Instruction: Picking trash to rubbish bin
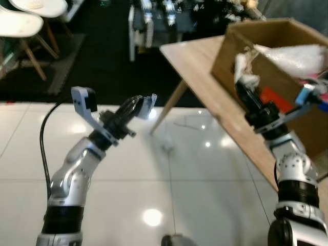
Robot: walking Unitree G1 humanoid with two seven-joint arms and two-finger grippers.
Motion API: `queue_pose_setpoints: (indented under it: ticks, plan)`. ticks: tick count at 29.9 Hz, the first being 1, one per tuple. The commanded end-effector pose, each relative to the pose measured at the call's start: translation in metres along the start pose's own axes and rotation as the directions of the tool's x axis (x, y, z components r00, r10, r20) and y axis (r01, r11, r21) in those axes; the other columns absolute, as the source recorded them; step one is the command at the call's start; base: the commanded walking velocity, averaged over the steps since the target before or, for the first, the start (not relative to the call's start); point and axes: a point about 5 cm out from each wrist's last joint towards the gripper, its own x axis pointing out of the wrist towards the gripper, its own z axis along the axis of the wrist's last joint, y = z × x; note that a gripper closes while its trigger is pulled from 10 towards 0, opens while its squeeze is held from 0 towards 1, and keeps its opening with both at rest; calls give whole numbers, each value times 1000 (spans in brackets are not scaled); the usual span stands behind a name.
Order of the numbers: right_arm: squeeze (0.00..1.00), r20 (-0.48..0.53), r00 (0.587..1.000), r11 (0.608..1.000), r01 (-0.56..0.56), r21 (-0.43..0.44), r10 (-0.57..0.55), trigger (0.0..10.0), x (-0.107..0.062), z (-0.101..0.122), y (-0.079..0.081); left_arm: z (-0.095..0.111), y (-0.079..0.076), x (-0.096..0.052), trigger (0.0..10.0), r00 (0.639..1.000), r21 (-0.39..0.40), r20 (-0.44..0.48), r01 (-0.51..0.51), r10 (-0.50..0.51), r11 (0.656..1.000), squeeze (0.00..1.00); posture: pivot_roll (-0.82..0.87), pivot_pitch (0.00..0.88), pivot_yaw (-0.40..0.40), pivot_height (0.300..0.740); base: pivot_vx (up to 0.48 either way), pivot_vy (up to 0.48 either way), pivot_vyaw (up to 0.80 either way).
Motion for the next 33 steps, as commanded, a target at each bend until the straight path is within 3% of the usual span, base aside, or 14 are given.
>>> queue_pose_setpoints:
  ticks: [1,3,8,22,33]
  plan:
    - [0,-42,999,999,-17,-29,16,10000,-2,-1,3,0,-2,3,10000,1000,-1,3,11,-11,1000,0,68,120,-41,740,0,0,-800]
    - [0,-102,994,998,-42,-44,37,10000,1,-8,9,3,1,6,10000,1000,14,11,1,-2,1000,0,61,117,-42,740,0,0,-800]
    - [0,-123,989,995,-83,-48,77,10000,5,-11,18,6,3,9,10000,1000,18,23,-11,10,1000,0,58,116,-40,740,0,0,-800]
    - [0,-71,993,991,-101,-86,95,10000,10,3,26,10,1,13,10000,999,24,30,20,-21,999,0,52,117,-34,740,0,0,-781]
    - [0,-9,998,991,-61,-117,61,10000,15,18,26,18,-1,16,10000,996,36,77,50,-52,998,0,45,104,-33,740,230,0,0]
